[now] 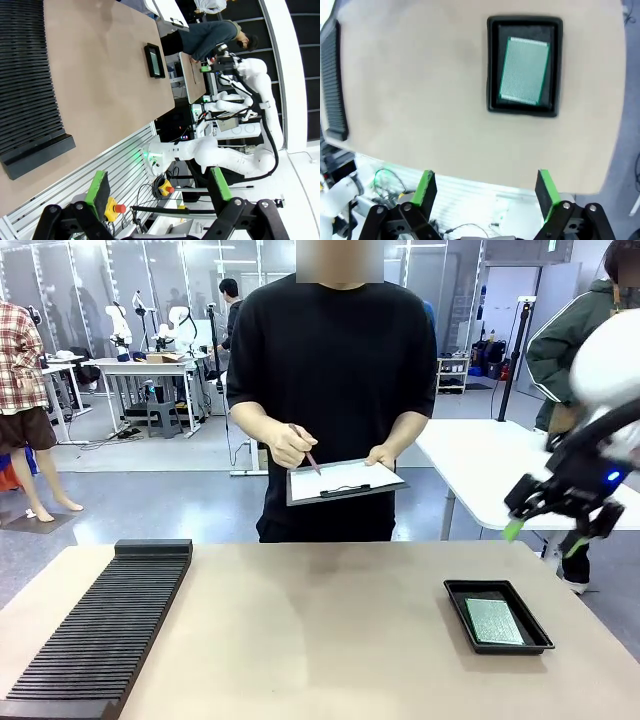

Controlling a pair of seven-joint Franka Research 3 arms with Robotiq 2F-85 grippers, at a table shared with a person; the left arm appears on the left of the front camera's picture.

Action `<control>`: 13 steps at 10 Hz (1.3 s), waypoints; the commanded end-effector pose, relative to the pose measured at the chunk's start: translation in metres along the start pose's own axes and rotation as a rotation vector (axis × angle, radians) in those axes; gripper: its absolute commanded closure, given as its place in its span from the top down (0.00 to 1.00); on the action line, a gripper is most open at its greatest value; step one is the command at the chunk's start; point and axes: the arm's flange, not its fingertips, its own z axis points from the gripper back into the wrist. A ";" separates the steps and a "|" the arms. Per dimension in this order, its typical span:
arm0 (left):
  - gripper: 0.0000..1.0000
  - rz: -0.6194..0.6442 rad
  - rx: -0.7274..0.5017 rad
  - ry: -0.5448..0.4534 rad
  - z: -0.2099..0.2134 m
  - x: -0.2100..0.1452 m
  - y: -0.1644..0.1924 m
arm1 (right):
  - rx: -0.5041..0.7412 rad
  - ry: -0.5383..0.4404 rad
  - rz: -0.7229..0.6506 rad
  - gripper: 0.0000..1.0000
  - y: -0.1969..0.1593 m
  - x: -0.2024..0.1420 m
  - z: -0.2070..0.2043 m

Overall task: Inspect the PCB.
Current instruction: Place the Blank PCB in the ESD tray.

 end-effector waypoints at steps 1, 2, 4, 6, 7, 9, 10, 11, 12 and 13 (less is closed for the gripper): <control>1.00 -0.002 0.000 0.002 0.001 0.002 -0.001 | 0.079 0.000 0.012 1.00 -0.025 -0.025 0.045; 1.00 -0.002 0.000 0.002 0.001 0.002 -0.001 | 0.124 -0.027 0.013 1.00 -0.037 -0.043 0.067; 1.00 -0.002 0.000 0.002 0.001 0.002 -0.001 | 0.193 -0.078 0.019 1.00 -0.055 -0.071 0.087; 1.00 -0.002 0.000 0.002 0.001 0.002 -0.001 | 0.266 -0.149 0.027 1.00 -0.067 -0.091 0.093; 1.00 -0.002 0.000 0.002 0.001 0.002 -0.001 | 0.322 -0.179 0.025 1.00 -0.073 -0.101 0.098; 1.00 -0.002 0.000 0.002 0.001 0.002 -0.001 | 0.383 -0.208 0.019 1.00 -0.084 -0.113 0.100; 1.00 -0.002 0.000 0.002 0.001 0.002 -0.001 | 0.395 -0.211 0.013 1.00 -0.086 -0.117 0.099; 1.00 -0.002 0.000 0.002 0.001 0.002 -0.001 | 0.439 -0.211 0.014 1.00 -0.089 -0.118 0.098; 1.00 -0.002 0.000 0.002 0.001 0.002 -0.001 | 0.495 -0.202 0.012 1.00 -0.092 -0.117 0.092; 1.00 -0.002 0.000 0.002 0.001 0.002 -0.001 | 0.519 -0.198 0.010 1.00 -0.093 -0.114 0.085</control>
